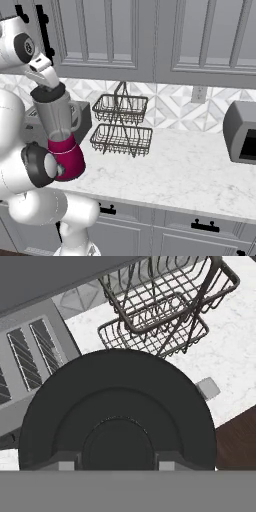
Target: Close the lid blender by securely placing the lid on top.
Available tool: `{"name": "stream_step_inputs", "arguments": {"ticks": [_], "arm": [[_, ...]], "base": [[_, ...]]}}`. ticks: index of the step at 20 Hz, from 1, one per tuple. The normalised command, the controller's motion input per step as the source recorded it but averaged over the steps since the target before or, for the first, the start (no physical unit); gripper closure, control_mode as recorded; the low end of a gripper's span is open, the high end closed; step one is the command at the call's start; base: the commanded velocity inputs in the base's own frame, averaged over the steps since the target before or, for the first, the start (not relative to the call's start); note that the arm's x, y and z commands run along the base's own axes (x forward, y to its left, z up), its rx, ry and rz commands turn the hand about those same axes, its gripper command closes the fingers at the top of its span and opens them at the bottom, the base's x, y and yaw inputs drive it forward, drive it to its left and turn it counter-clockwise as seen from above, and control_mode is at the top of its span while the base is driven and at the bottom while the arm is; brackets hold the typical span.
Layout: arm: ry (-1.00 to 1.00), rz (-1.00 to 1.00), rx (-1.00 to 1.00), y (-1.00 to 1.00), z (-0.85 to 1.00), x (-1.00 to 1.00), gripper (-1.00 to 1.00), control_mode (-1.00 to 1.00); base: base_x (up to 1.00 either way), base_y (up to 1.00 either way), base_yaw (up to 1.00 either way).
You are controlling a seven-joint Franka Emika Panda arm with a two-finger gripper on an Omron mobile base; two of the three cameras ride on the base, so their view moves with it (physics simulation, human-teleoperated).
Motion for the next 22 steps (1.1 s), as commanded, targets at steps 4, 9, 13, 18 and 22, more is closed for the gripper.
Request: {"name": "stream_step_inputs", "arguments": {"ticks": [4, 9, 13, 18, 22], "arm": [[0.23, 0.00, -0.04, 0.00, -0.16, -0.09, 1.00, -1.00], [0.12, 0.00, -0.07, 0.00, -0.21, 0.00, 1.00, -1.00], [0.06, 0.00, -0.04, 0.01, -0.16, -0.08, 1.00, -1.00], [-0.02, 0.00, 0.01, 0.00, 0.00, -0.12, -1.00, -1.00], [-0.11, 0.00, 0.10, -0.02, 0.00, -0.22, -1.00, -1.00]], "base": [[0.00, 0.00, 0.00], [0.00, 0.00, 0.00], [0.00, 0.00, 0.00], [0.00, 0.00, 0.00], [0.00, 0.00, 0.00]]}}
